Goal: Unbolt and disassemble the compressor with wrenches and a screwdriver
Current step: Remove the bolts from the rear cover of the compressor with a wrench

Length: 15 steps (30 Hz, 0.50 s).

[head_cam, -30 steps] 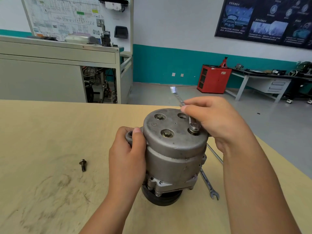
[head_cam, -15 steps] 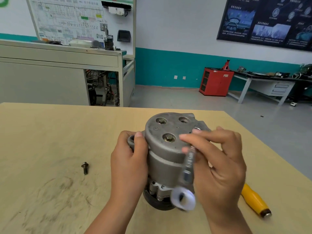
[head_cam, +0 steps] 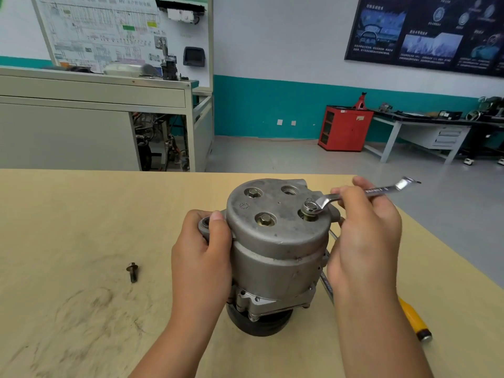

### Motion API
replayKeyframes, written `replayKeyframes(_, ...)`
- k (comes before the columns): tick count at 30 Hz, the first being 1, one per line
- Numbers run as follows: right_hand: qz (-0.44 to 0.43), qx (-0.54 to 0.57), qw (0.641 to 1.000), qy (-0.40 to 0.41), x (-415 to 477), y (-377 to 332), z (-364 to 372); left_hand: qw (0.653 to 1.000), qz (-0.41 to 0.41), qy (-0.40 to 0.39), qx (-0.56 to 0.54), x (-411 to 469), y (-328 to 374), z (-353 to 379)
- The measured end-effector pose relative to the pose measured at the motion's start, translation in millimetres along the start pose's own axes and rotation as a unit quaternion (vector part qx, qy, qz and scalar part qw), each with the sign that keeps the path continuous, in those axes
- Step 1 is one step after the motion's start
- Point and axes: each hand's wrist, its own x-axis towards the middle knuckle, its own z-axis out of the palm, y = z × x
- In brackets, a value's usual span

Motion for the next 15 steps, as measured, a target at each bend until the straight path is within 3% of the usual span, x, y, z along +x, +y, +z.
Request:
replayKeyframes(3, 0.042, -0.125, 0.987, -0.088, 14, -5, 2, 1.0, -0.011, -0.007, -0.006, -1, 1, -1)
replayKeyframes(6, 0.02, -0.27, 0.941, -0.204, 21, -20, 10, 1.0, -0.001, -0.004, 0.0, 0, -1, -1)
replayKeyframes(12, -0.159, -0.481, 0.77, -0.387, 9, -41, 27, 1.0, 0.014, 0.001, 0.007, 2, -3, 0)
replayKeyframes(15, -0.23, -0.473, 0.74, -0.42, -4, -43, 19, 1.0, 0.012, 0.001, -0.006, 1, -4, -1)
